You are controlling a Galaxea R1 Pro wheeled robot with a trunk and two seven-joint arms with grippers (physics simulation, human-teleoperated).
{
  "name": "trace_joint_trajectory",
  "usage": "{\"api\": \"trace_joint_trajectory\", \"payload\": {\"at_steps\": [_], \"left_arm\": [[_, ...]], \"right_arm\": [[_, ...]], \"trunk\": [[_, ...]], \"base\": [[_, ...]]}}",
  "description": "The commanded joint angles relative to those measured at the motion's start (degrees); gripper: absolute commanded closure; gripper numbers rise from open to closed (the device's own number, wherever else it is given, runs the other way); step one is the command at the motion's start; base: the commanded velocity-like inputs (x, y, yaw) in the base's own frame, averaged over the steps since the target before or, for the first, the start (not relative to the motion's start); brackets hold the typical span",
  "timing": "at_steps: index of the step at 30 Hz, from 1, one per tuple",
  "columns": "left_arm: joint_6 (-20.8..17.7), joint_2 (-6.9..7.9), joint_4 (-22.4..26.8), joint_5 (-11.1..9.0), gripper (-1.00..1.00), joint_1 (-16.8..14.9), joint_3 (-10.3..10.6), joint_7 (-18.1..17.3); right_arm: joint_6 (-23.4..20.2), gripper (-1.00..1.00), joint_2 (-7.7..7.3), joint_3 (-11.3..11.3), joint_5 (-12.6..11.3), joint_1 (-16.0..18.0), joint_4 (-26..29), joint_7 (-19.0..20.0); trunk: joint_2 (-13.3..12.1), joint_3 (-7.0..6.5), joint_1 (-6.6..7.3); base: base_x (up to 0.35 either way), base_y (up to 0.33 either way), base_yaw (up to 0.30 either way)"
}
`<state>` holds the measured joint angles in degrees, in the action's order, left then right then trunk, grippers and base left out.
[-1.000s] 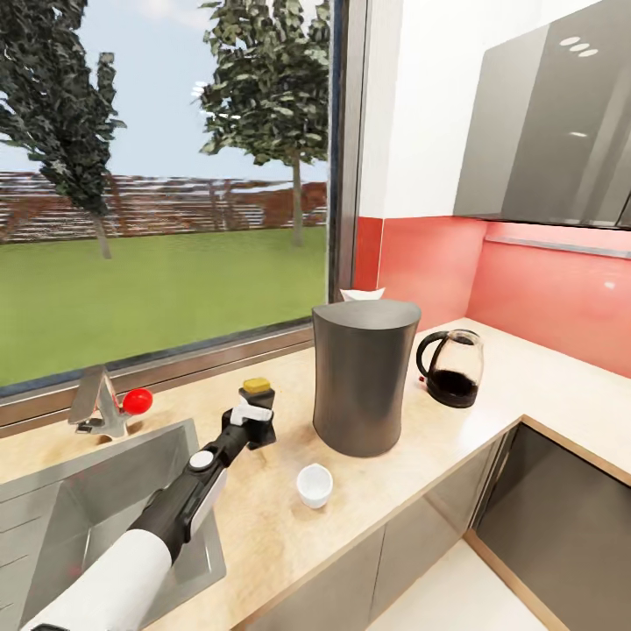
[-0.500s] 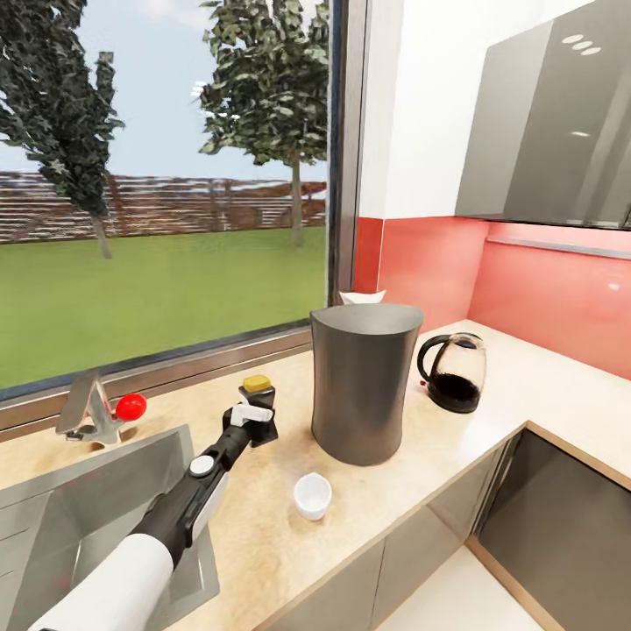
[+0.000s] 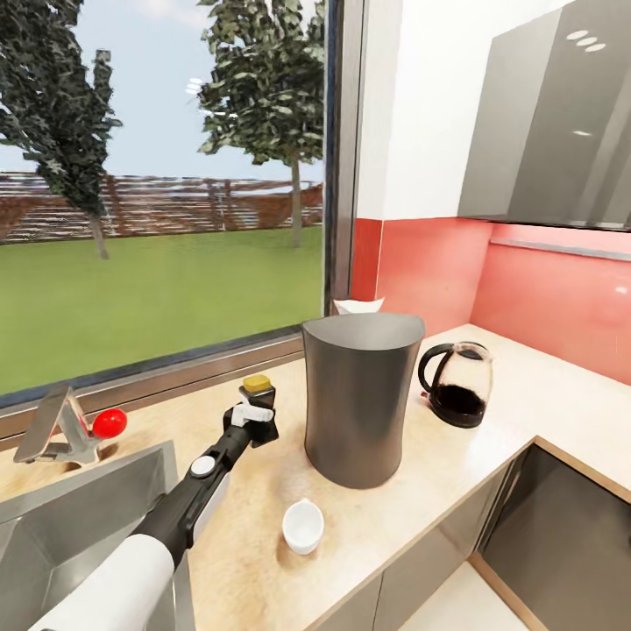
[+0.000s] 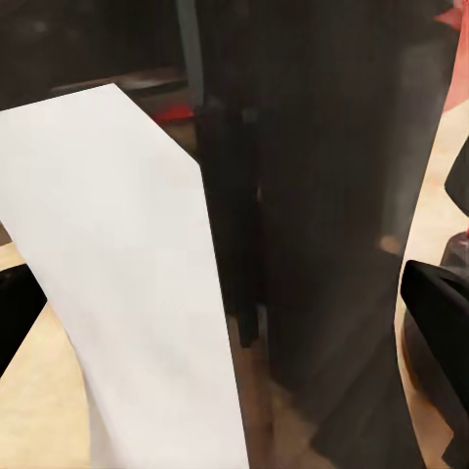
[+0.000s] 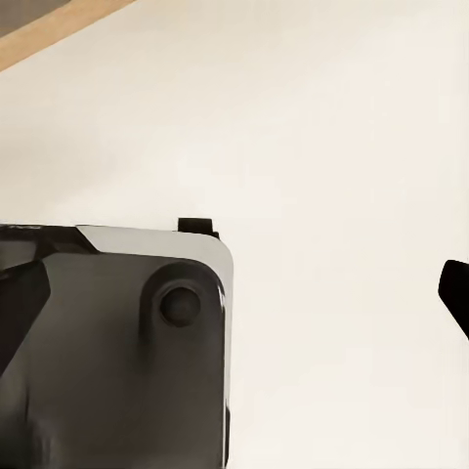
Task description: Set up a coffee station on the kitchen countertop: keep the coffee maker on the countertop, move the bottle of coffee from the kitchen shelf to the counter next to the coffee maker, place a paper coffee filter on top of the coffee maker, put the saucer next to the coffee maker with the coffee cup on the saucer, and place the electric kettle next to the coffee maker.
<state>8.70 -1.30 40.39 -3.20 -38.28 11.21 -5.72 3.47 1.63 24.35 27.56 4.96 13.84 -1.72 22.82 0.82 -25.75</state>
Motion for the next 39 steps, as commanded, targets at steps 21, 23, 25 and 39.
{"api": "trace_joint_trajectory", "payload": {"at_steps": [21,23,25,39], "left_arm": [[5.4,-0.03,-1.7,0.2,1.00,2.1,0.4,-0.2],[5.4,-0.05,-1.7,0.3,1.00,2.1,0.4,-0.2],[5.4,-0.08,-1.7,0.3,1.00,2.1,0.4,-0.2],[5.5,-0.02,-0.8,0.5,1.00,3.5,0.5,-0.2]], "right_arm": [[0.2,-1.00,0.04,0.4,0.6,0.0,-0.1,-0.1],[0.2,-1.00,0.11,0.4,0.6,0.0,-0.1,-0.1],[0.2,-1.00,0.12,0.4,0.6,0.0,-0.1,-0.1],[0.2,-1.00,-0.81,0.6,0.4,0.0,-1.9,-0.2]], "trunk": [[0.1,0.09,-0.03],[0.1,0.09,-0.03],[0.1,0.09,-0.03],[0.1,0.09,-0.03]], "base": [[0.040,-0.025,0.000],[0.089,0.000,0.000],[0.228,0.000,0.000],[0.036,0.000,0.000]]}}
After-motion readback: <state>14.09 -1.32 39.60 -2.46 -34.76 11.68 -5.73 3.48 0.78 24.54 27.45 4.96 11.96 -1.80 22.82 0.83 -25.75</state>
